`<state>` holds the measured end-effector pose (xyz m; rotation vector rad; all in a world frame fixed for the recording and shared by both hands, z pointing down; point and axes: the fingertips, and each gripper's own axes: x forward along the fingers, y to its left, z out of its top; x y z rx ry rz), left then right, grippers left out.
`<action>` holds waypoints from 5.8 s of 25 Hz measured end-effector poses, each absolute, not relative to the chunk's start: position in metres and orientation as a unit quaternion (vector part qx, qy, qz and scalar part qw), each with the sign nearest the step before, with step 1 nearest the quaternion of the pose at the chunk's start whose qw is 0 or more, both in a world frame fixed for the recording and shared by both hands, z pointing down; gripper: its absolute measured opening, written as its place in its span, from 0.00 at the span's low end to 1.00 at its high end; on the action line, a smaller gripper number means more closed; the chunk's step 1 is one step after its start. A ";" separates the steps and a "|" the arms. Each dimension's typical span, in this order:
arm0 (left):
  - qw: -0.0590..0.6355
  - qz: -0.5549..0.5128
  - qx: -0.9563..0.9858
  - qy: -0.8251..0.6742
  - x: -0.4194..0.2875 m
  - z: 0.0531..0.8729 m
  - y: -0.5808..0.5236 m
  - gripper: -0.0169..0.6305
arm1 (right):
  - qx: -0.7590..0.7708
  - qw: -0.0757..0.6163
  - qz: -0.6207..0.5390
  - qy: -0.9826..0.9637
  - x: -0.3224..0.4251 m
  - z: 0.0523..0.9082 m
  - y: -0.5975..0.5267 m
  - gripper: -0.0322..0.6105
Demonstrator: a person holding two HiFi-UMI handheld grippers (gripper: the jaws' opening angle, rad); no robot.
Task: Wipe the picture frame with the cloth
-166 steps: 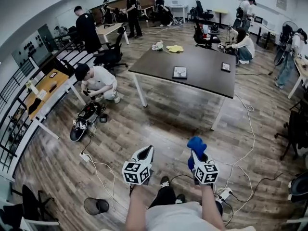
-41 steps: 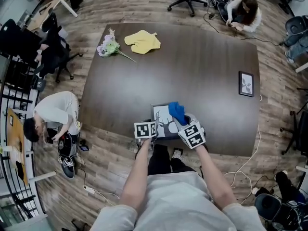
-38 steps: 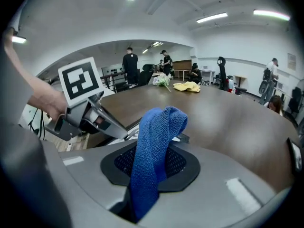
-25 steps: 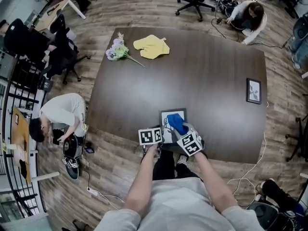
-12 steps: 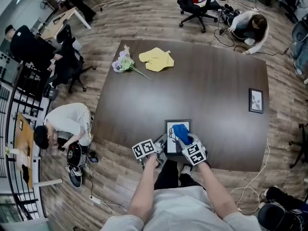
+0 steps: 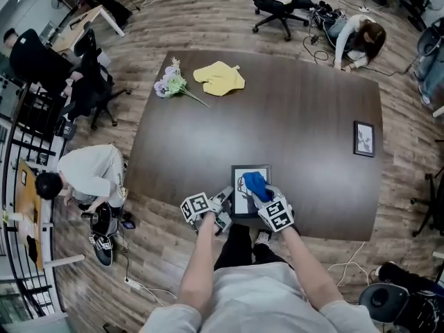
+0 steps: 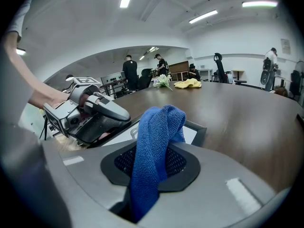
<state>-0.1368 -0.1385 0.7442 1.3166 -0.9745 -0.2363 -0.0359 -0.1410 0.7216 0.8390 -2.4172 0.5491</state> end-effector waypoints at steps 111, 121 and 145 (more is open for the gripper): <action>0.606 0.000 0.759 -0.239 -0.086 0.686 -0.154 0.13 | 0.073 0.352 -0.127 -0.924 -0.137 0.650 -0.182 0.18; 0.570 -0.010 0.772 -0.283 -0.091 0.671 -0.161 0.12 | 0.156 0.323 -0.070 -0.931 -0.130 0.634 -0.192 0.18; 0.550 -0.031 0.780 -0.298 -0.097 0.653 -0.163 0.12 | 0.252 0.365 -0.016 -0.896 -0.045 0.648 -0.218 0.18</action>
